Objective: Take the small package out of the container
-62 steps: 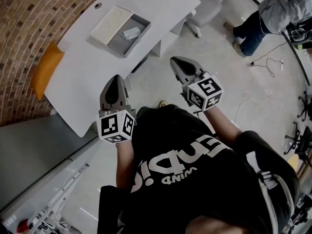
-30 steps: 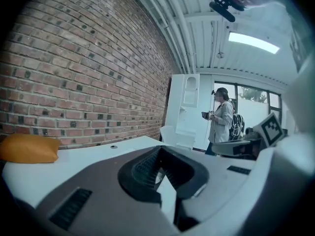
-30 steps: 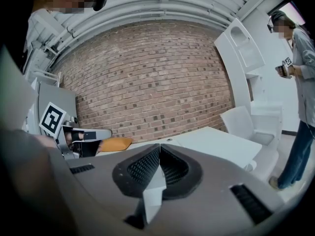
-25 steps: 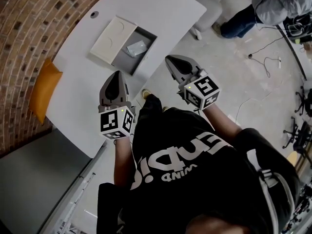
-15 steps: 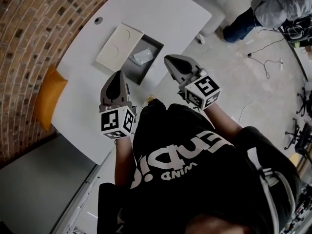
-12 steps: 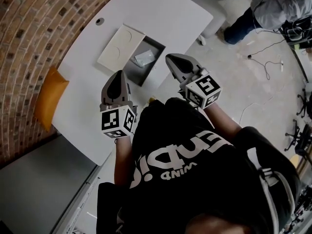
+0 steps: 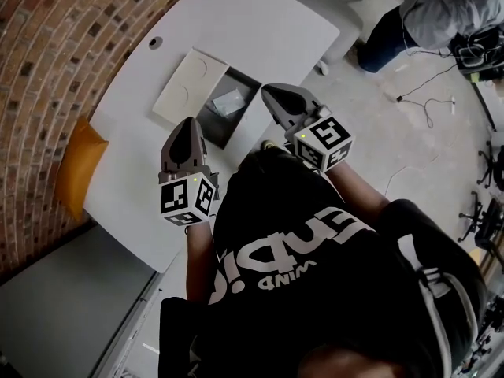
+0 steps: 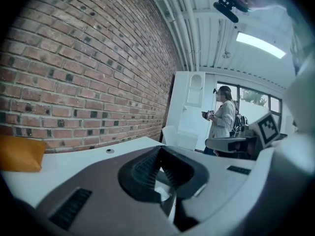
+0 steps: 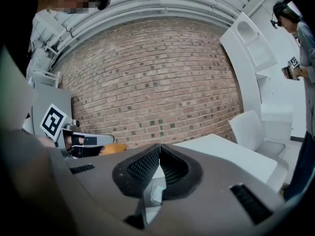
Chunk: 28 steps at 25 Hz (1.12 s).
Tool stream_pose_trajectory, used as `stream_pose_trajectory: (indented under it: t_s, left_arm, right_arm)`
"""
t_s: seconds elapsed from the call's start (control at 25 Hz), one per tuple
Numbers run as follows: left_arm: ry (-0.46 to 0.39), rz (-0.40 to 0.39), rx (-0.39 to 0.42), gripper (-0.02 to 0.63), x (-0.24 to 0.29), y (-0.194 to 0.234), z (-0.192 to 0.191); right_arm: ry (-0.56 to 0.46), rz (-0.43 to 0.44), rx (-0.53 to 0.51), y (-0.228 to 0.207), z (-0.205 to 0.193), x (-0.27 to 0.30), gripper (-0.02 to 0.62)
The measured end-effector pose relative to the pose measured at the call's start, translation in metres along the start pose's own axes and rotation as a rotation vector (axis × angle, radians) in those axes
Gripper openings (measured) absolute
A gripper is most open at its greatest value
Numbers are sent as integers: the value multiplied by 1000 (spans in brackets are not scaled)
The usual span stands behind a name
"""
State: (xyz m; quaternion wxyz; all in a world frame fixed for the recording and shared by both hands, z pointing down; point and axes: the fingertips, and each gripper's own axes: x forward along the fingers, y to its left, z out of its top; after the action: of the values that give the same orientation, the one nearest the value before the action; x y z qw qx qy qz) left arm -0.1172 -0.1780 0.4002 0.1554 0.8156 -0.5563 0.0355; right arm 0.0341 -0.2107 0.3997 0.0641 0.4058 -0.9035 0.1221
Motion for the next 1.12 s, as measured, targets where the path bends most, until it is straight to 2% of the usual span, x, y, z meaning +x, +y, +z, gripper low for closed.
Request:
stream_pose_trajectory:
  t_s: [0.28,0.6,0.64,0.72,0.88,1.12]
  left_arm:
    - [1,28,-14,8,12,0,4]
    - [-15,66,-17,7,18,7,7]
    - [-18,68,-18,8,19,8,8]
    - [-21,72,-21,8,21,10,8]
    - [-22,78,-24,8,25,11,9]
    - [-25,101,-33,8,27,22,10]
  right_arm:
    - [25,34,-26,-9,3,14,2]
    - [-5,126,-36,-6,10,29,5]
    - [-5,143,-31,-4,11,31,17]
    - [-5,181,-21,0,14,35,86]
    - [-19,243,-38,2,13,43,120]
    - [-12,340,-55,16,13,53,230]
